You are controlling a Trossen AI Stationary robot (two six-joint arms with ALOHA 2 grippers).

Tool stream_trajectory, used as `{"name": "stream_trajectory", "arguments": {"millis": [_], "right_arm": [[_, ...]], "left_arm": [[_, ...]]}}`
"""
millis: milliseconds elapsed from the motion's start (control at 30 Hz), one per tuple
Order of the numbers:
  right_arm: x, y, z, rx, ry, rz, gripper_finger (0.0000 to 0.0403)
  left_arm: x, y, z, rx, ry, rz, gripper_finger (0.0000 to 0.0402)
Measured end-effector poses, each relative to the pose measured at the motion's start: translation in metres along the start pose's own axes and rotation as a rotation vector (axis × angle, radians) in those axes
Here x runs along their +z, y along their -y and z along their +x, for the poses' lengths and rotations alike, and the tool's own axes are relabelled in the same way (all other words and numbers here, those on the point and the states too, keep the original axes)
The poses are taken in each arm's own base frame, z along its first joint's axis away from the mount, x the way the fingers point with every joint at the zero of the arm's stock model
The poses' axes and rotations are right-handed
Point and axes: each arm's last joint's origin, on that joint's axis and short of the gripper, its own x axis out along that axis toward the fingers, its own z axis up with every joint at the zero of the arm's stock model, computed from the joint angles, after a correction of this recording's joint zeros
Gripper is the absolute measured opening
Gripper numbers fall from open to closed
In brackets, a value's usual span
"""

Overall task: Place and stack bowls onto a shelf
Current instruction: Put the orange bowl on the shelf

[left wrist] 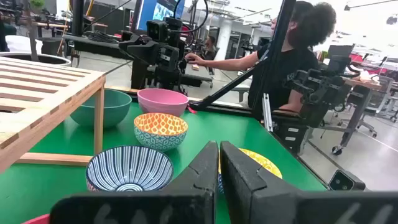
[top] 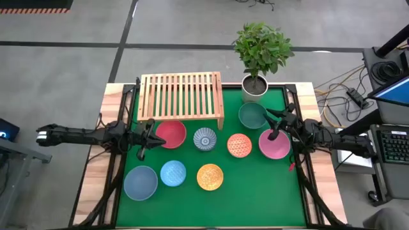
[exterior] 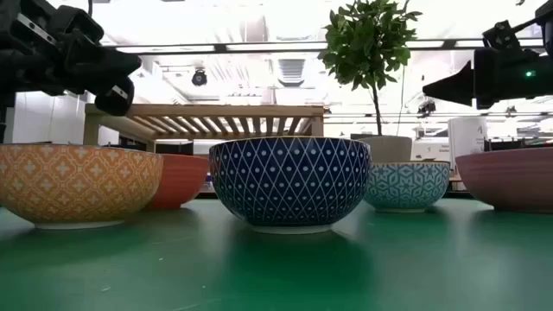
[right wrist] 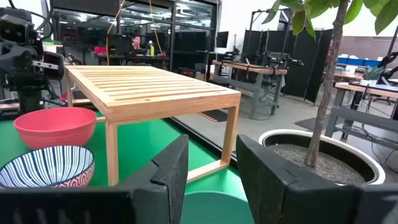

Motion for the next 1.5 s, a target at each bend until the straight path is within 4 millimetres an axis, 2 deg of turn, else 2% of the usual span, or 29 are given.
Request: {"name": "stream_trajectory", "arguments": {"millis": [1500], "right_arm": [[0.0001,0.0001,0.0000,-0.001,0.000,0.000,0.0122]], "left_arm": [[0.0000,0.0000,0.0000,0.000,0.000,0.000,0.0000]]}}
